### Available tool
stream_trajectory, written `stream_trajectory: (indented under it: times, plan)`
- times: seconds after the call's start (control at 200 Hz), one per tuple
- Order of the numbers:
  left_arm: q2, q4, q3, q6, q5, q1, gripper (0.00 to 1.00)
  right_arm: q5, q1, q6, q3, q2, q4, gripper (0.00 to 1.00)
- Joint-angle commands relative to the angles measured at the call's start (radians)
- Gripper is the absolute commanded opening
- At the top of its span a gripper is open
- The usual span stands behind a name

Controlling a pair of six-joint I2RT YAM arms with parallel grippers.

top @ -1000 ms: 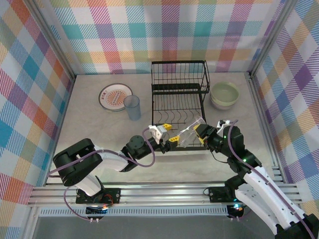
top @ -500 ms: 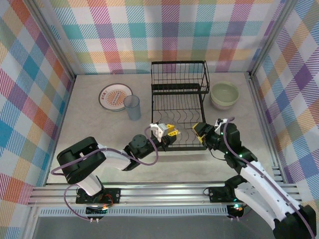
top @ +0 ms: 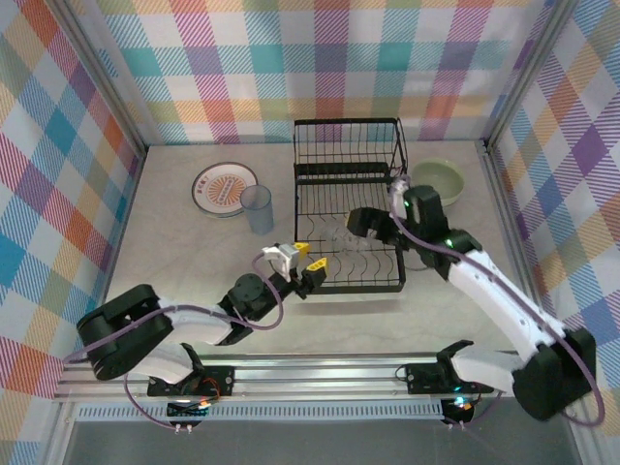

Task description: Unload the mixed dishes from the dish rack

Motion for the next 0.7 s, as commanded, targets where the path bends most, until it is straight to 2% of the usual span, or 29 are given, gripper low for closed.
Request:
stream_trajectory:
  times: [0.0, 0.17, 0.34, 0.465, 0.695]
  plan:
    - [-0.103, -0.025, -0.049, -0.060, -0.054, 0.008, 0.70, -0.017, 0.026, -0.319, 0.141, 0.166, -0.174, 0.99]
    - [-0.327, -0.279, -0.067, -0.059, -0.070, 0.009, 0.76, 0.061, 0.064, -0.510, 0.263, 0.296, -0.200, 0.99]
    - [-0.514, -0.415, -0.101, -0.043, -0.100, 0.008, 0.78, 0.069, 0.068, -0.670, 0.293, 0.346, -0.191, 0.99]
    - [-0.611, -0.482, -0.117, -0.041, -0.110, 0.009, 0.78, 0.082, 0.070, -0.722, 0.313, 0.399, -0.206, 0.99]
    - [-0.706, -0.535, -0.141, -0.056, -0.115, 0.009, 0.78, 0.195, 0.070, -0.758, 0.338, 0.503, -0.224, 0.99]
